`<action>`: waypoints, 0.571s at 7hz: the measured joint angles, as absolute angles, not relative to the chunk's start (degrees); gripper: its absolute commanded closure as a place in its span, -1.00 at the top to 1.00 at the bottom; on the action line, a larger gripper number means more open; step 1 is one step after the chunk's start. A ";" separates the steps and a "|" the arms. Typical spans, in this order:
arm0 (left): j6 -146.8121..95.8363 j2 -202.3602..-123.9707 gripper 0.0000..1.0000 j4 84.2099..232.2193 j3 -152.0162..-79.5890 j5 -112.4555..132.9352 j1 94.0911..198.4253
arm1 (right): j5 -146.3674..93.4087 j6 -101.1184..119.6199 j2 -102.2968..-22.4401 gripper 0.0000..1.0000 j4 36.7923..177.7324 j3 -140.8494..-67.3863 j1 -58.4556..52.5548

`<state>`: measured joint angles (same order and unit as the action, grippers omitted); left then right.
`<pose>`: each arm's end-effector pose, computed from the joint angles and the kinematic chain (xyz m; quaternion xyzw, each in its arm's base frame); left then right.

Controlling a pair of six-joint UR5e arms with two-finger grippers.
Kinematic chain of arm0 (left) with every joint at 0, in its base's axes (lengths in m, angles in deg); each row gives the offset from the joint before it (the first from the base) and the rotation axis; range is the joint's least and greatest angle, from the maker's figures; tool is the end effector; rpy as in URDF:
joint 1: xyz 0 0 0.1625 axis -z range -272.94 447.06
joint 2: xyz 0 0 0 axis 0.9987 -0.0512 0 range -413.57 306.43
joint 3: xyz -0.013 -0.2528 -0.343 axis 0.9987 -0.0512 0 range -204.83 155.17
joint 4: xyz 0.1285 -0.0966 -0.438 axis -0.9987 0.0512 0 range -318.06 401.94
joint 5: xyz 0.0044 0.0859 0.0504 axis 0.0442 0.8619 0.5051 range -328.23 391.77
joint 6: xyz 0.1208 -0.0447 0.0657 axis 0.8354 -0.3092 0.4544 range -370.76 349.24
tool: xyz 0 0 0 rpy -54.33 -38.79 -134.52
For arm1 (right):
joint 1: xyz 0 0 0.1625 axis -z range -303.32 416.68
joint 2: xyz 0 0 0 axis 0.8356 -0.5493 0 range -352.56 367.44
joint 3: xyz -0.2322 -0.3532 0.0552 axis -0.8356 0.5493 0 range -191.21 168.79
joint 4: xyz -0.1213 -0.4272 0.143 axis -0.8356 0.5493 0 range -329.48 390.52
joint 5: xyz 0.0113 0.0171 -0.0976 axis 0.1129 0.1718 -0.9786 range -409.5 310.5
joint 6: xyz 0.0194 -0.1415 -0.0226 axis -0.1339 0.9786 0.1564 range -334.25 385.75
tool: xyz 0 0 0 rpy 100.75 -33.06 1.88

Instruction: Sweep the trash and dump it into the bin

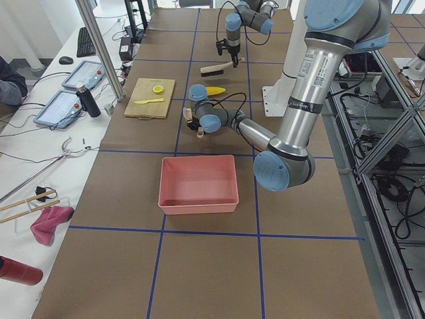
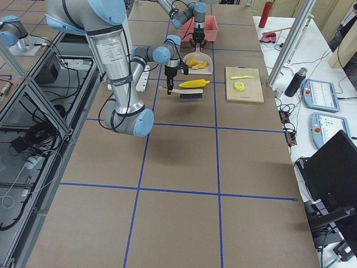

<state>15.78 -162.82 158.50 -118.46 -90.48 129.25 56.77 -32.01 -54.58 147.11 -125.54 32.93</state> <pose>0.4886 -0.5185 0.3949 0.3483 0.3222 0.6199 0.6250 -0.5332 -0.3361 0.2670 -0.0185 -0.2592 -0.1028 0.9601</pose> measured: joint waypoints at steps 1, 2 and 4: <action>15.57 -162.84 -0.69 158.92 -118.47 -90.50 129.25 | 56.61 -32.35 -51.95 -1.00 146.85 -122.23 32.97; 15.01 -162.88 -0.69 159.15 -118.59 -90.54 129.25 | 56.67 -32.77 -49.74 -1.00 144.27 -119.05 32.97; 13.10 -162.99 -0.69 159.31 -118.78 -90.51 129.19 | 57.34 -34.60 -46.58 -1.00 135.49 -112.67 32.99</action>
<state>13.10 -162.99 159.31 -118.78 -90.51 129.19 57.34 -34.60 -46.58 135.49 -112.67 32.99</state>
